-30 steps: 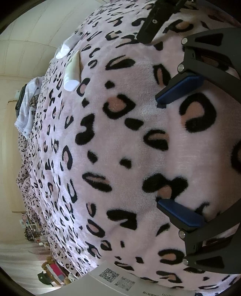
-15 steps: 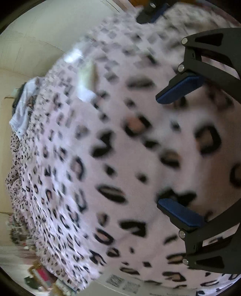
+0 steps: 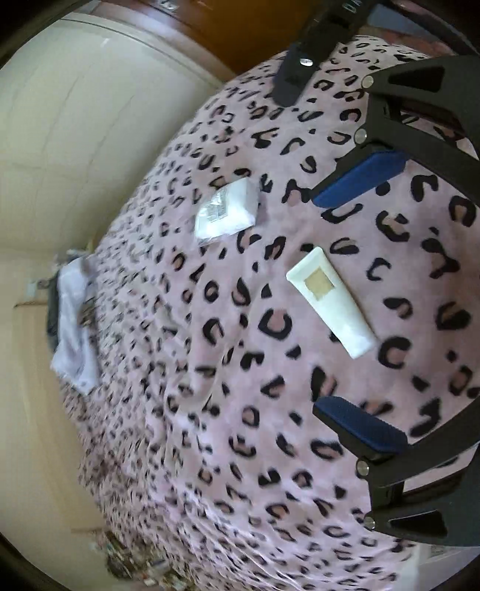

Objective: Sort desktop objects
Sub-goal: 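Grasp white cream tube with left tool while right tool grasps cotton-pad packet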

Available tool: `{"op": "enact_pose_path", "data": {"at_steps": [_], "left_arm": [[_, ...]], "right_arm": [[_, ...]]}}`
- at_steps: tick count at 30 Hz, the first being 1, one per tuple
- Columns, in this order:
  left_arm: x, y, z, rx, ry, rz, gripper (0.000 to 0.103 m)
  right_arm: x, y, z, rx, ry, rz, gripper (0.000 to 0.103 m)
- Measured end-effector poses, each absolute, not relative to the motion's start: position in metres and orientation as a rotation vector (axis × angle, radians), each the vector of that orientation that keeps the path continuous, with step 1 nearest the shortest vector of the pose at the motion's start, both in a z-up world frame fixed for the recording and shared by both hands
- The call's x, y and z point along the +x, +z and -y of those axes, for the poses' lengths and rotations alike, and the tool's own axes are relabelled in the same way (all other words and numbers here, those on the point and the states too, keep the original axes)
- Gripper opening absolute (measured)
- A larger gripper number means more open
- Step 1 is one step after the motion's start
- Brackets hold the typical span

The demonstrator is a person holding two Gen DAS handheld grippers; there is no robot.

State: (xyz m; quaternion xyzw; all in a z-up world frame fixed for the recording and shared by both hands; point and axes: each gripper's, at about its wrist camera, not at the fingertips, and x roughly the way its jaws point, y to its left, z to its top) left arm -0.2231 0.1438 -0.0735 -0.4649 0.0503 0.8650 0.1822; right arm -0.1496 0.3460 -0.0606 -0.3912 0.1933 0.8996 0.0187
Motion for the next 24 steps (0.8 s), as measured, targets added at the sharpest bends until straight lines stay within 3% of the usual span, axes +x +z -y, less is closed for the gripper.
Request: {"op": "enact_pose_path", "data": {"at_steps": [13,24], "left_arm": [[-0.262,-0.158,-0.176,-1.431,2.265,-0.399,0.103],[-0.263,-0.185,-0.188,-1.412,2.256,-0.479,0.103]], "right_arm": [[-0.247,-0.096,-0.358,-1.401,2.69,-0.604,0.07],[-0.301,-0.137,-0.348,-1.555,2.59,-0.529,0.07]]}}
